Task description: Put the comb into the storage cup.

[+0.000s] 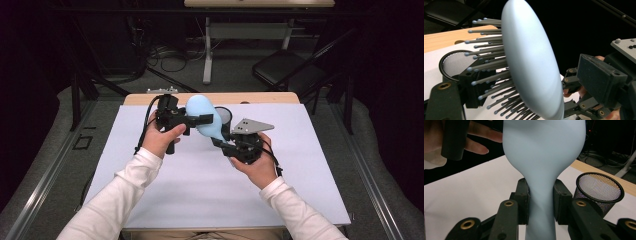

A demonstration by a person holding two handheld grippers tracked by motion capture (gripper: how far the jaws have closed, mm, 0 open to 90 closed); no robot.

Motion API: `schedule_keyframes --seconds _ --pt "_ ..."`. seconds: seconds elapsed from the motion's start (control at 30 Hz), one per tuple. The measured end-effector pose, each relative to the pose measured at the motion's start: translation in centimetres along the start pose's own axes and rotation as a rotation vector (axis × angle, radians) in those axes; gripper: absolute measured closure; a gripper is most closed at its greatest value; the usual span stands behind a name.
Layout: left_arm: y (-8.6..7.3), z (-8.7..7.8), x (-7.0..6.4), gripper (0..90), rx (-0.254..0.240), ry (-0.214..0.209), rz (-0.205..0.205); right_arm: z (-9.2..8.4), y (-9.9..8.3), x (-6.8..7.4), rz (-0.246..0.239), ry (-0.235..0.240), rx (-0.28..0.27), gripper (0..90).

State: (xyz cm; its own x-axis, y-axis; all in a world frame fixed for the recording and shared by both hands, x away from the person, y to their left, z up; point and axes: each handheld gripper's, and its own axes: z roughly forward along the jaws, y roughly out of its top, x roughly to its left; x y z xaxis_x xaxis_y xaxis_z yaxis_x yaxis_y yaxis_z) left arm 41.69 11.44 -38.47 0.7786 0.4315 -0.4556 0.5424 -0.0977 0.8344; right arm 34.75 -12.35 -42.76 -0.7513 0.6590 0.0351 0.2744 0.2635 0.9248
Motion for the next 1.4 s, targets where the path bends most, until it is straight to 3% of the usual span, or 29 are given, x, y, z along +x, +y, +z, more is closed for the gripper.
schedule_keyframes --seconds 0.57,0.6,0.83,1.13,1.4 --pt "0.07 -0.05 0.23 24.7 -0.004 -0.013 -0.014 0.07 -0.03 0.13 -0.014 -0.005 -0.006 69.7" --pt "0.05 -0.05 0.17 25.1 -0.010 -0.016 -0.035 0.06 -0.03 0.11 -0.015 -0.005 -0.008 69.7" --pt "-0.01 -0.02 0.27 28.1 -0.010 -0.020 -0.048 0.12 -0.17 0.24 -0.017 -0.009 -0.013 69.7" --pt "-0.06 0.06 0.36 30.3 -0.009 -0.014 -0.057 0.14 -0.21 0.32 -0.016 -0.005 -0.019 69.8" --pt "-0.11 0.38 0.37 28.7 -0.009 -0.034 -0.076 0.15 -0.19 0.55 -0.026 0.000 -0.028 69.8"
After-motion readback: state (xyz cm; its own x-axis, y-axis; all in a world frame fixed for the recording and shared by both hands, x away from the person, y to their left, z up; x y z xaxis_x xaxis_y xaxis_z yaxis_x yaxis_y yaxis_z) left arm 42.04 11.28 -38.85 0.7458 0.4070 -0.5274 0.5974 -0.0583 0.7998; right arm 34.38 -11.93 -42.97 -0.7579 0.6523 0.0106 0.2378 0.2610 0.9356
